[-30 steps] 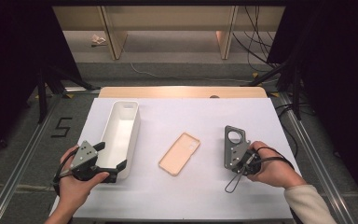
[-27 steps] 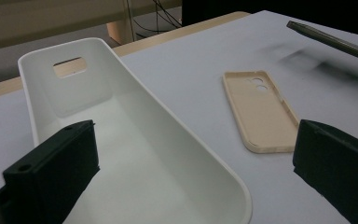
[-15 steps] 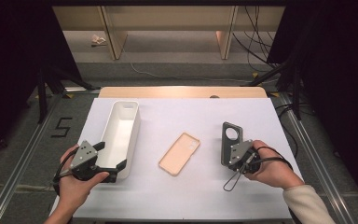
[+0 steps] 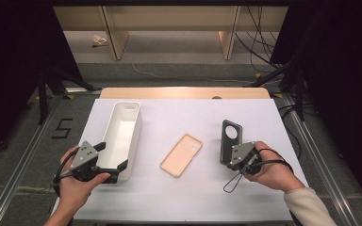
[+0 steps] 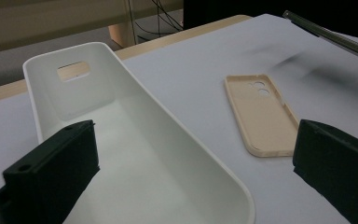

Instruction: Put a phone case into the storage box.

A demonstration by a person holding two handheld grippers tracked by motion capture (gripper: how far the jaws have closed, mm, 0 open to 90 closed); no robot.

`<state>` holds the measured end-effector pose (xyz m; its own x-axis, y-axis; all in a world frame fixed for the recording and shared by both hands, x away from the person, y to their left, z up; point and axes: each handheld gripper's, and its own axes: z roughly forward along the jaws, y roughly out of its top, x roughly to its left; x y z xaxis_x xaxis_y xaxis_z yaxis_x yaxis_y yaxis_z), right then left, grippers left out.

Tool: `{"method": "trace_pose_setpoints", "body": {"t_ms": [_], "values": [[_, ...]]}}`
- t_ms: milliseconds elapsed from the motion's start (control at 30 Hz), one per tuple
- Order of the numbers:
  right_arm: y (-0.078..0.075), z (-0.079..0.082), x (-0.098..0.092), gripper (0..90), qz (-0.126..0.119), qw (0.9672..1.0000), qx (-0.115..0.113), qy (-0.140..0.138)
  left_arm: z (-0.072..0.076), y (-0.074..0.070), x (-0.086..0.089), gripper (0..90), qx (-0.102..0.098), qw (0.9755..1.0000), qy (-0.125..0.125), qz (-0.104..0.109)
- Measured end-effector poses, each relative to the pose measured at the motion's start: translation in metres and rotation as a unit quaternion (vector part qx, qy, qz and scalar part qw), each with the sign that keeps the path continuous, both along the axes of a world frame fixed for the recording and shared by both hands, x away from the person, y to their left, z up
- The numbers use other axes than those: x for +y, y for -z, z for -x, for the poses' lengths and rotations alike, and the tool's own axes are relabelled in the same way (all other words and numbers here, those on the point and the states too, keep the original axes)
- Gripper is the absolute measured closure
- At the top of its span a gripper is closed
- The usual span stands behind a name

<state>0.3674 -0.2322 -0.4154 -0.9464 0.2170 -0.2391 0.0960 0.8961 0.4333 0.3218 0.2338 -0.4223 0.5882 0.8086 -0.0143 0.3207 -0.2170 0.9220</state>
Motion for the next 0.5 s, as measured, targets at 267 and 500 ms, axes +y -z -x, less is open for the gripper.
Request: {"method": "trace_pose_setpoints", "body": {"t_ms": [267, 500], "values": [[0.002, 0.002, 0.008, 89.8, -0.005, 0.9999, -0.013, -0.009, -0.001, -0.001, -0.001, 0.0, -0.003, 1.0, 0.002, 0.002], [0.002, 0.004, 0.015, 89.8, -0.029, 0.9988, -0.036, -0.013, -0.003, -0.003, -0.001, 0.0, -0.004, 1.0, -0.001, 0.001]]}}
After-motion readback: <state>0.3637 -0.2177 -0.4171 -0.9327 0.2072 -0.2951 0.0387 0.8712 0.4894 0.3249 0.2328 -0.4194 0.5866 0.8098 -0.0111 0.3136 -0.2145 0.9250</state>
